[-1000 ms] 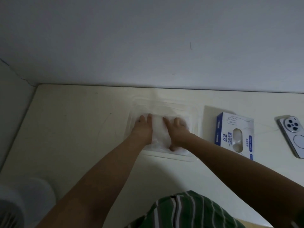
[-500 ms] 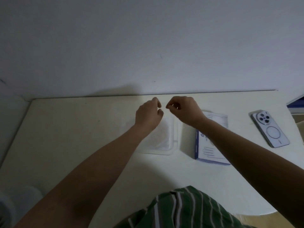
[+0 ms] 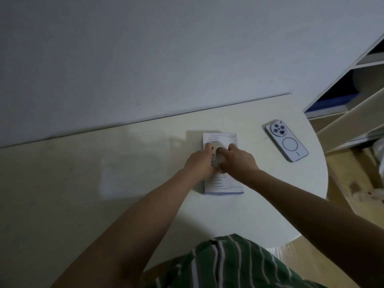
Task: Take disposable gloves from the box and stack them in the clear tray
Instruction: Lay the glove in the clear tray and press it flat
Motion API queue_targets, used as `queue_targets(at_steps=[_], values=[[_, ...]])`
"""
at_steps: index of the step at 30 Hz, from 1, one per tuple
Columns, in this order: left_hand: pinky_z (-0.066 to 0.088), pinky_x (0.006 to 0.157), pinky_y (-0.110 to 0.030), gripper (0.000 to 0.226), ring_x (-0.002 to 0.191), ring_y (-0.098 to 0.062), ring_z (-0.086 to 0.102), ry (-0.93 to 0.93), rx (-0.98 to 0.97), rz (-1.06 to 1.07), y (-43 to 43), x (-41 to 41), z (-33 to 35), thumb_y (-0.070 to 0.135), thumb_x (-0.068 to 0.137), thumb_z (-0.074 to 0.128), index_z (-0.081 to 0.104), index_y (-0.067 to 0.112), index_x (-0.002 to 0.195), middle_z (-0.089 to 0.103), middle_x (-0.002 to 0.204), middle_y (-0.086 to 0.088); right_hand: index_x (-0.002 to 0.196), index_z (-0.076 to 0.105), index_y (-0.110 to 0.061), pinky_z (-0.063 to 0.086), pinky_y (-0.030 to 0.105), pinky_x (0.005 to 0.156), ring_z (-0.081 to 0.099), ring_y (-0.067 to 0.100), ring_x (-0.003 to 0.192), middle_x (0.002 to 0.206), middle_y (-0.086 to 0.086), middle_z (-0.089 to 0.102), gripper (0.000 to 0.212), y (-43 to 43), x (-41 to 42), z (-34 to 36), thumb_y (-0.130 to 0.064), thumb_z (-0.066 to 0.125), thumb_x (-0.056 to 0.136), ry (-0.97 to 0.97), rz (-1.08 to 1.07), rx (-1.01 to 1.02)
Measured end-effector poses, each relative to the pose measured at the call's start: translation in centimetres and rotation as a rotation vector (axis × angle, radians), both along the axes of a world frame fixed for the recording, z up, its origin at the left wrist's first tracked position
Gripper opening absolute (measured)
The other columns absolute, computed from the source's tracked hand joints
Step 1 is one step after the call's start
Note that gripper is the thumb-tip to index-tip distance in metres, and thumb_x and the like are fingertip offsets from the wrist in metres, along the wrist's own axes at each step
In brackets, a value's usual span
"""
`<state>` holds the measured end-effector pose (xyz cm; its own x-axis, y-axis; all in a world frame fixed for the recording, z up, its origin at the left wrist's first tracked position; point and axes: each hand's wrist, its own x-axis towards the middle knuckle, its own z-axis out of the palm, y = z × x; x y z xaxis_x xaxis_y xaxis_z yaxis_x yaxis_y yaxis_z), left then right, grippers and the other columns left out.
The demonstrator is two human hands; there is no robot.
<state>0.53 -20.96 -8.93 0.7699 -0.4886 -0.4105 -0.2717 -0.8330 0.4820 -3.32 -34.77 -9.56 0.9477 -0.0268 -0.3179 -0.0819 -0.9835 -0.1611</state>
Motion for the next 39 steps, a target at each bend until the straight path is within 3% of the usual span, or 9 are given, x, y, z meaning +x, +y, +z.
queue_targets(at_steps=[8,14,18,20,23,27,32,35,39], values=[[0.047,0.082,-0.037,0.086,0.092,-0.030,0.061,0.050,-0.033,0.096,-0.7,-0.1,-2.2,0.039,0.080,0.071,0.018,0.018,0.144,0.060,0.111,-0.012,0.093,0.070,-0.016,0.035,0.026,0.057,0.058,0.021,0.071,0.085,0.000,0.049,0.013,-0.5,0.3,-1.3,-0.025,0.061,0.090,-0.150,0.020,0.084],[0.044,0.074,-0.031,0.090,0.092,-0.030,0.063,0.071,-0.015,0.115,-1.2,0.2,-2.8,0.038,0.075,0.076,0.017,0.018,0.140,0.062,0.109,-0.010,0.096,0.066,-0.012,0.050,0.027,0.084,0.060,0.012,0.093,0.103,0.000,0.065,0.011,-3.1,1.2,1.4,-0.021,0.061,0.094,-0.291,-0.078,0.675],[0.044,0.075,-0.024,0.078,0.101,-0.026,0.063,0.093,0.000,0.111,-0.9,0.3,-2.3,0.033,0.075,0.077,0.038,0.013,0.140,0.064,0.114,-0.007,0.082,0.056,-0.017,0.047,0.026,0.068,0.058,0.012,0.072,0.079,0.000,0.062,0.018,-3.9,1.9,4.5,-0.018,0.049,0.099,-0.296,-0.388,1.085],[0.042,0.068,-0.017,0.064,0.088,-0.019,0.062,0.174,-0.099,0.169,-0.3,0.5,-1.6,0.033,0.076,0.077,0.053,0.013,0.131,0.065,0.099,-0.005,0.077,0.055,-0.013,0.049,0.023,0.059,0.061,0.015,0.062,0.070,0.006,0.059,0.025,-3.9,2.1,5.4,-0.020,0.050,0.099,-0.217,-0.406,1.181],[0.042,0.054,-0.013,0.028,0.063,-0.005,0.055,0.377,-0.405,0.330,0.9,0.8,0.3,0.023,0.076,0.078,0.061,0.020,0.098,0.057,0.076,0.004,0.066,0.053,-0.010,0.042,0.017,0.046,0.056,0.013,0.046,0.053,0.001,0.054,0.036,-3.5,1.9,5.8,-0.023,0.050,0.100,-0.100,-0.396,1.126],[0.054,0.062,-0.019,0.031,0.074,0.000,0.064,0.469,-0.774,0.351,3.2,1.3,3.6,0.002,0.082,0.068,0.058,0.025,0.099,0.069,0.086,0.016,0.063,0.053,-0.009,0.043,0.019,0.045,0.054,0.013,0.044,0.051,0.002,0.053,0.041,-2.6,1.8,5.6,-0.029,0.050,0.100,-0.006,-0.436,0.968],[0.053,0.073,-0.036,0.041,0.083,-0.025,0.062,0.707,-1.060,0.694,5.8,2.2,5.6,0.036,0.091,0.042,0.058,0.007,0.115,0.061,0.107,-0.020,0.067,0.053,-0.007,0.048,0.028,0.056,0.055,0.021,0.052,0.059,0.010,0.054,0.039,-0.4,2.2,5.9,-0.028,0.049,0.099,0.046,-0.461,0.934],[0.056,0.071,-0.037,0.055,0.078,-0.028,0.067,0.668,-1.062,0.776,7.9,2.5,6.2,0.055,0.095,0.041,0.063,0.007,0.110,0.068,0.099,-0.018,0.063,0.052,-0.009,0.048,0.024,0.051,0.056,0.021,0.049,0.055,0.009,0.055,0.042,1.8,2.4,6.5,-0.031,0.050,0.099,0.051,-0.424,0.926],[0.055,0.062,-0.030,0.011,0.063,-0.022,0.063,0.334,-0.862,0.687,10.2,2.0,6.5,0.017,0.090,0.066,0.064,0.006,0.093,0.068,0.084,-0.014,0.064,0.061,-0.009,0.049,0.024,0.048,0.059,0.019,0.048,0.055,0.005,0.060,0.044,5.3,2.9,7.1,-0.035,0.052,0.098,0.084,-0.339,0.905]])
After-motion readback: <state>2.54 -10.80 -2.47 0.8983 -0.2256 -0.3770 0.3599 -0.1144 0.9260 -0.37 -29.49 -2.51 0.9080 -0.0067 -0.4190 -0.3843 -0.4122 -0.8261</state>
